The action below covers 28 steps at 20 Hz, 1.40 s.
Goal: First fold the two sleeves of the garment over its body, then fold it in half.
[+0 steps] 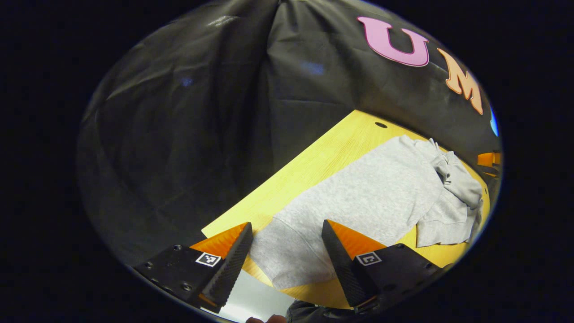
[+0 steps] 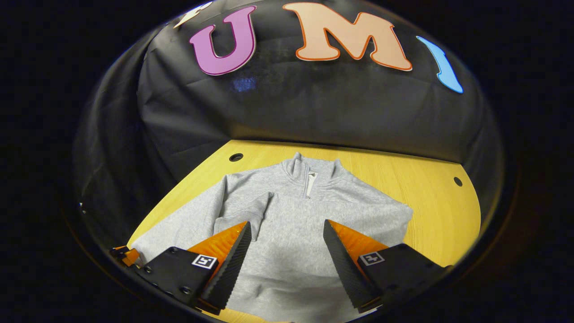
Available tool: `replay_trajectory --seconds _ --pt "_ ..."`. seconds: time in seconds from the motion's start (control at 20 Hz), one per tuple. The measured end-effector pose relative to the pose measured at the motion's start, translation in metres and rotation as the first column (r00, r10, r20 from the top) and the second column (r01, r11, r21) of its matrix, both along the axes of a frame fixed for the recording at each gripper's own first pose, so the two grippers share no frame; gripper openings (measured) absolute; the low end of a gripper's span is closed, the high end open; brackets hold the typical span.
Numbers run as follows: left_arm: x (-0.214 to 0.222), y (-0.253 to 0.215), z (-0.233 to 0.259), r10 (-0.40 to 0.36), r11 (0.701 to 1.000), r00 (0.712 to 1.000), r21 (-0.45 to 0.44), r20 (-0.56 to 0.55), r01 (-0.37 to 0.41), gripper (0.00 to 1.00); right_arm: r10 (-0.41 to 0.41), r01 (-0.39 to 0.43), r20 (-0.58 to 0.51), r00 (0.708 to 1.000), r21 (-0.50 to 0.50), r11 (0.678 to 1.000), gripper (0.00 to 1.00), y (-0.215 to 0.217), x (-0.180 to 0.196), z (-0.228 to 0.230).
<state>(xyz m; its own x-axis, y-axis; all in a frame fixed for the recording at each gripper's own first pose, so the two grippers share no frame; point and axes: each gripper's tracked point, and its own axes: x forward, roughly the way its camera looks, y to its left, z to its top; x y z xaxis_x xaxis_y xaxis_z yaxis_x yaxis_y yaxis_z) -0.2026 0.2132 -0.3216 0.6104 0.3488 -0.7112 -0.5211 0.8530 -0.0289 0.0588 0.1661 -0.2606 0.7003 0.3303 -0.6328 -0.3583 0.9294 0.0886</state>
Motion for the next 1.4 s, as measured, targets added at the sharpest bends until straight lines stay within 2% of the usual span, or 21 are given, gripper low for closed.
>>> replay_trajectory --seconds 0.2,0.4,0.5,0.65,0.75,0.9,1.2,1.4 --pt "0.0 0.001 -0.003 -0.028 0.999 0.999 0.03 -0.025 0.029 0.96 -0.015 0.015 0.004 1.0 -0.005 1.0 0.99 -0.015 -0.003 0.001" --pt "0.005 -0.004 -0.003 -0.036 0.999 0.998 -0.016 -0.044 0.036 0.9 -0.025 0.025 0.007 1.0 -0.011 1.0 0.97 -0.027 -0.009 0.001" --pt "0.013 -0.01 -0.004 -0.055 0.997 0.997 -0.051 -0.052 0.052 0.52 -0.035 0.035 0.018 0.999 -0.019 0.999 0.99 -0.038 -0.013 0.001" --pt "0.02 -0.014 -0.005 -0.033 0.997 0.997 -0.076 -0.074 0.028 0.06 -0.054 0.054 0.016 0.998 -0.016 0.998 0.99 -0.051 -0.023 -0.002" --pt "0.022 -0.013 0.001 -0.016 0.996 0.997 -0.094 -0.071 0.009 0.0 -0.075 0.075 0.017 0.997 -0.023 0.997 0.99 -0.065 -0.028 -0.001" --pt "0.032 -0.011 0.017 -0.021 0.995 0.999 -0.1 -0.047 0.017 0.0 -0.099 0.1 0.027 0.995 -0.03 0.995 0.98 -0.084 -0.033 0.0" --pt "0.091 -0.012 0.068 -0.046 0.994 0.997 -0.093 0.069 0.052 0.0 -0.165 0.166 0.034 0.986 -0.039 0.985 0.99 -0.122 -0.042 0.002" --pt "0.136 -0.02 0.103 -0.101 0.992 0.985 -0.065 0.14 0.111 0.0 -0.199 0.201 0.046 0.979 -0.029 0.979 0.97 -0.141 -0.046 0.008"
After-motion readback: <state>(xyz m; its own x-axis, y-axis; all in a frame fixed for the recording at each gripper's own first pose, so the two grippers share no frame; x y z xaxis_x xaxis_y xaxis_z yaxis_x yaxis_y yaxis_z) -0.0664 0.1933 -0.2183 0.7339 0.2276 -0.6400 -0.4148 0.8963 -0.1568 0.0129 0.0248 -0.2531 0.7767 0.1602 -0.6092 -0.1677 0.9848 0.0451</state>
